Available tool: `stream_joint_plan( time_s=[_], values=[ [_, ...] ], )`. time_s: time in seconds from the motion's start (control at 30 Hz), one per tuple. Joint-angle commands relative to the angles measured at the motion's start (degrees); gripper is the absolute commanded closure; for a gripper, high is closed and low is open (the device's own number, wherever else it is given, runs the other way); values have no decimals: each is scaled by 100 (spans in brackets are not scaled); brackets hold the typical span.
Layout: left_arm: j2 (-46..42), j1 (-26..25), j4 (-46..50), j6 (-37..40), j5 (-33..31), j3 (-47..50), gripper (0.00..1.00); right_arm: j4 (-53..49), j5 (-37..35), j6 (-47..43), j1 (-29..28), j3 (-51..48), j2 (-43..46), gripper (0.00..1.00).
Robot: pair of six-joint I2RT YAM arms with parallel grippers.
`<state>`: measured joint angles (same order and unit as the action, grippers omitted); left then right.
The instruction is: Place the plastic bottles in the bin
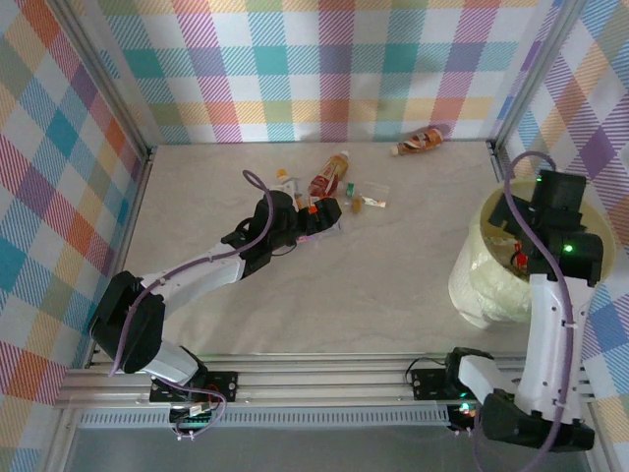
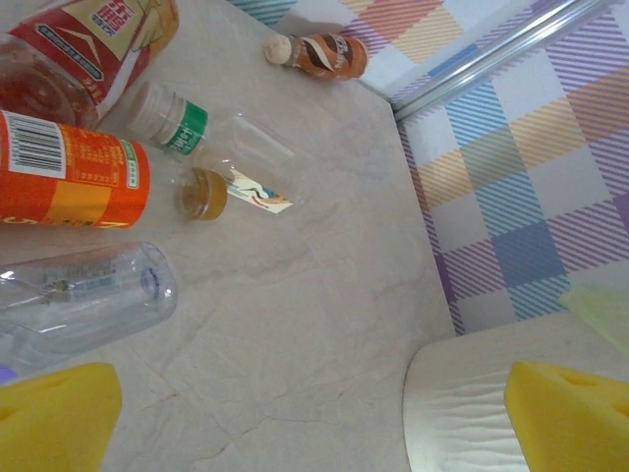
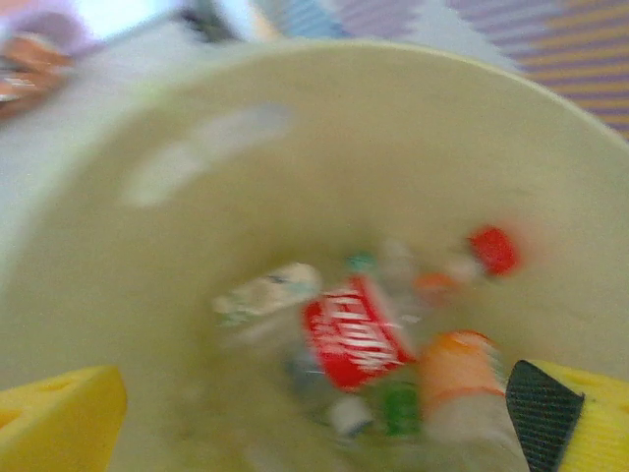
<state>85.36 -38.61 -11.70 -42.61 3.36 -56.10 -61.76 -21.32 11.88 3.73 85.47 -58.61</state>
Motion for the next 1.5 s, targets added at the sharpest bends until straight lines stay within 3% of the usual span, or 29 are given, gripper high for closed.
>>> stream_joint_plan(
  time_s=[0.0, 0.2, 0.47, 0.67, 0.77, 0.97, 1.2, 1.47],
  values=[
    [-320, -68, 125, -54, -254, 191, 0, 616, 332, 393, -740, 208, -183, 0],
    [-844, -61, 573, -53, -830, 485, 0, 1621, 963, 269, -1944, 419, -1022, 0],
    [-1264, -46, 958, -105, -1292, 772, 0, 3139, 1809, 654, -2640, 471, -2362, 0],
    [-1436, -35, 1129, -194, -1567, 926, 0, 4478, 1525, 1666, -2763, 292, -3552, 0],
    [-1277, 11, 1557, -289, -1545, 692, 0, 4539, 1165, 1619, -2762, 422, -4202, 0],
    [-1188, 38, 1948, -523, -1654, 619, 0, 3932, 1751, -735, -2682, 1054, -5354, 0],
    [-1296, 77, 2163, -623, -1747, 746, 0, 3235, 2268, -3038, -2142, 1479, -5956, 0],
    [-1376, 86, 2167, -717, -1729, 800, 0, 2340, 2534, -4524, -1813, 2171, -6688, 1]
  ],
)
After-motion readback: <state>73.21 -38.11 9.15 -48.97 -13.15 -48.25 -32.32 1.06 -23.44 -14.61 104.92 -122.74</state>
